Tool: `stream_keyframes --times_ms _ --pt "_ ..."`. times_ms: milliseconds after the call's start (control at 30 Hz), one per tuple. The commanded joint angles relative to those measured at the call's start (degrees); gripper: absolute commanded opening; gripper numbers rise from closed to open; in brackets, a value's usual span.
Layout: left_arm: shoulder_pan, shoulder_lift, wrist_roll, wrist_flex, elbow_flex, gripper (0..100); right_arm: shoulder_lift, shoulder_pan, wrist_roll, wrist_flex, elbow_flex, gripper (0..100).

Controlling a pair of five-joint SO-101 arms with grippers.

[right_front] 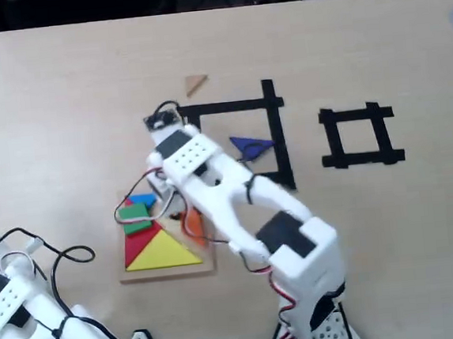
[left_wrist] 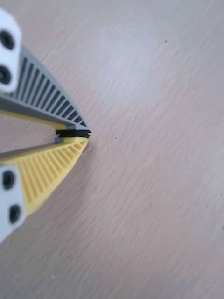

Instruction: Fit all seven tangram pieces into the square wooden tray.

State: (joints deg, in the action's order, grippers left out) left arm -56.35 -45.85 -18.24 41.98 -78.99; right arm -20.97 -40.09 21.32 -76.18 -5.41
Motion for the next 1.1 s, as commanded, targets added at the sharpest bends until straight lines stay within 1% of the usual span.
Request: stream_keyframes --times_ms 0,167,300,467,633,767,933,1067 --pt "-0.48 -0.88 0.53 -0.62 1.36 3 -0.92 -3.87 2.73 -0.18 2.77 1.2" --pt "-0.48 -0.88 0.53 -0.62 1.36 3 -1.27 -3.25 4.75 0.53 2.15 1.1" --pt "-0.40 -0.88 0.53 -0.62 1.36 3 -1.01 -3.25 4.48 0.79 0.66 1.1" --pt "-0.13 -0.88 0.53 -0.70 1.36 3 -1.01 -3.25 -1.76 0.53 0.57 1.5" --pt "-0.13 -0.88 0.53 -0.70 1.36 3 -0.92 -2.90 -2.29 0.44 0.75 1.6" --pt "-0.04 -0.88 0.53 -0.70 1.36 3 -0.92 -2.99 -5.19 0.26 0.75 1.6" --pt "-0.04 -0.88 0.53 -0.70 1.36 3 -0.92 -2.81 -5.36 -0.88 1.80 1.6" --pt "-0.04 -0.88 0.53 -0.70 1.27 3 -0.57 -0.97 -5.45 -2.37 3.74 1.6"
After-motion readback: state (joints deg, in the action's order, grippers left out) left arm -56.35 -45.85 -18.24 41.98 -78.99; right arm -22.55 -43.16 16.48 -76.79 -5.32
